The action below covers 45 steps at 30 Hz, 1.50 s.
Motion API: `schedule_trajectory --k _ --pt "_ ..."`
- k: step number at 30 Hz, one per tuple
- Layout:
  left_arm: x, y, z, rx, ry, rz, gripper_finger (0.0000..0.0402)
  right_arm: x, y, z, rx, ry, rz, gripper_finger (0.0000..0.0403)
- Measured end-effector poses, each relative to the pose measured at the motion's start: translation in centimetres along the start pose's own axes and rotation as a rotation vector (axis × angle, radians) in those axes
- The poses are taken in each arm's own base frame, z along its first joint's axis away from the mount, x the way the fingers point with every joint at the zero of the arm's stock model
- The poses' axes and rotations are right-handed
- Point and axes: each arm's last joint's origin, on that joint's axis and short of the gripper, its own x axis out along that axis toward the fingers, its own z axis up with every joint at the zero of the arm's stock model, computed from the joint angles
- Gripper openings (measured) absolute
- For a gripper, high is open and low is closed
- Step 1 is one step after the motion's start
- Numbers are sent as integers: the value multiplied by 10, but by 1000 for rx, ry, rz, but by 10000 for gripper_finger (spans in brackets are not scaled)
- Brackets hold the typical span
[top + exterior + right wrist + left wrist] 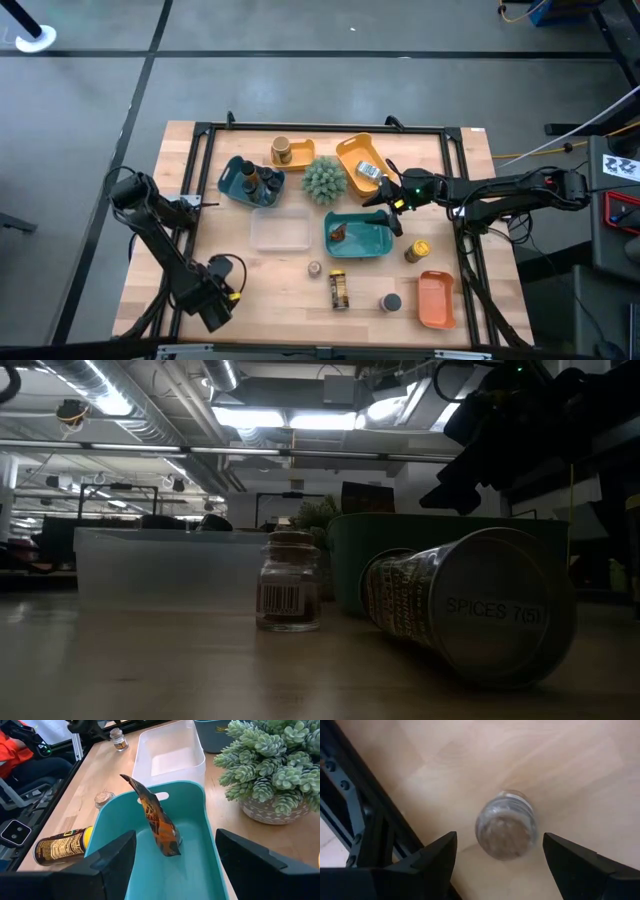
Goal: Sort spices by type
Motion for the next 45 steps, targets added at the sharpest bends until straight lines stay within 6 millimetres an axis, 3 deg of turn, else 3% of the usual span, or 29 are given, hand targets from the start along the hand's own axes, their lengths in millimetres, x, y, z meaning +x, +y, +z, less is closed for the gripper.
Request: schedule_trajectory --k 16,20,26,29,37,45 --pt "31 3 1 -83 0 -49 276 0 0 0 -1 -1 0 273" --pt "32 4 1 -83 0 -49 248 0 0 0 -1 -1 -2 273" --pt "31 1 1 -98 13 -77 175 0 -1 0 -1 -4 -19 273" --pt "29 -3 5 -131 31 -110 171 0 -1 0 -1 -5 -18 273" --pt "6 -8 31 -123 -8 -208 171 0 -1 0 -1 -5 -19 273" --pt "-34 -5 77 -106 -145 -376 171 0 -1 0 -2 -5 -19 273"
